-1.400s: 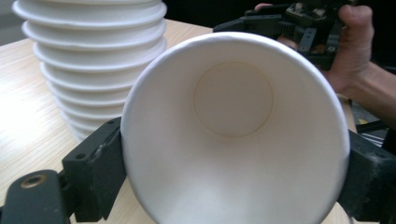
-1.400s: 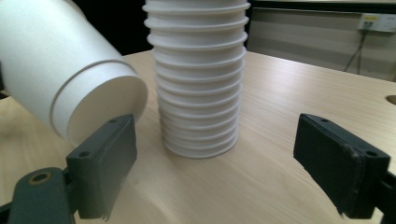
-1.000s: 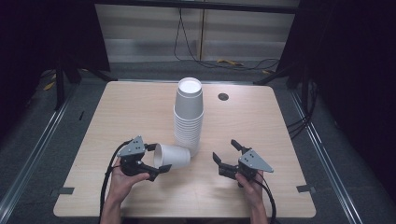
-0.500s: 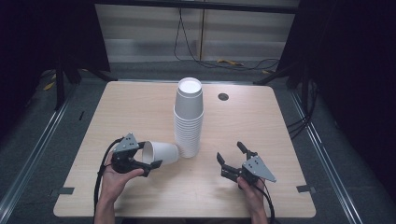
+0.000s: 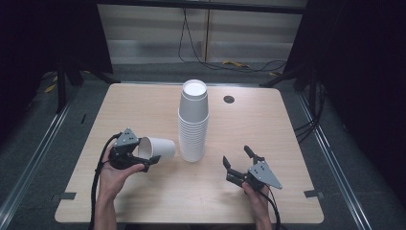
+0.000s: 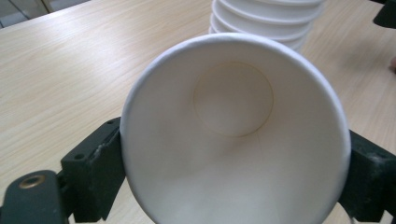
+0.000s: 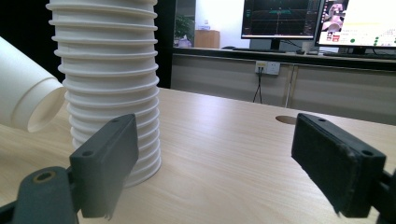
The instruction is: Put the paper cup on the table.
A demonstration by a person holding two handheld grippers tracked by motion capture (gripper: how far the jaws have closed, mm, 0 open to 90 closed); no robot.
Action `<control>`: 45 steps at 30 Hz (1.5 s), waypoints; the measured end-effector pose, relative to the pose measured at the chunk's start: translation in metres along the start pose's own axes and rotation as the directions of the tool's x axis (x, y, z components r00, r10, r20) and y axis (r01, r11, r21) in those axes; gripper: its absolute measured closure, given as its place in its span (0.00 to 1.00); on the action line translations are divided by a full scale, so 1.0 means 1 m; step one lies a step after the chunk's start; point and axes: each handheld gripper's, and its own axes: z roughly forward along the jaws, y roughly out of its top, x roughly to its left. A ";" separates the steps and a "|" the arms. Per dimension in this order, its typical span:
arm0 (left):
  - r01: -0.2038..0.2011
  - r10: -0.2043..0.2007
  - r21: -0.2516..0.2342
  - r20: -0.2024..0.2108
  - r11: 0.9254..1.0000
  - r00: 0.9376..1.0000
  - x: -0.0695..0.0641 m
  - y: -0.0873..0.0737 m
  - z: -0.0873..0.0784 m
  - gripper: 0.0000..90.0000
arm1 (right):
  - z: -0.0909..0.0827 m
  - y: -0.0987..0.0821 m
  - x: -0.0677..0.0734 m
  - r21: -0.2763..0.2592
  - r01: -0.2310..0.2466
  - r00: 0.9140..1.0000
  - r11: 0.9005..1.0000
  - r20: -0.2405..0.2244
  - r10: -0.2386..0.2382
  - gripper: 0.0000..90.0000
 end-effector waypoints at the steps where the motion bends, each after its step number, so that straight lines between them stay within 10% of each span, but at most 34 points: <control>1: -0.006 0.006 0.012 0.001 1.000 1.000 0.002 0.002 0.000 0.12 | 0.000 0.000 0.000 0.001 -0.002 1.000 1.000 -0.004 0.002 0.16; 15: 0.026 -0.025 0.150 -0.012 0.988 1.000 0.023 0.019 0.000 0.12 | 0.000 0.000 -0.001 0.006 -0.022 0.999 1.000 -0.026 0.022 0.17; 26: 0.000 0.008 0.278 -0.028 0.961 1.000 0.033 0.043 0.001 0.12 | 0.000 0.000 -0.002 0.003 -0.021 0.999 1.000 -0.032 0.021 0.17; 31: -0.001 0.017 0.353 -0.043 0.936 0.999 0.038 0.049 0.008 0.12 | 0.000 0.000 -0.002 0.004 -0.021 0.999 1.000 -0.038 0.021 0.17; 37: 0.002 0.028 0.491 -0.053 0.871 0.998 0.042 0.055 0.017 0.11 | -0.001 0.000 -0.002 0.012 -0.022 0.999 1.000 -0.045 0.023 0.17; 45: -0.018 0.039 0.556 -0.026 0.831 0.999 0.043 0.064 0.030 0.11 | -0.001 0.000 -0.002 0.014 -0.024 0.998 1.000 -0.049 0.025 0.17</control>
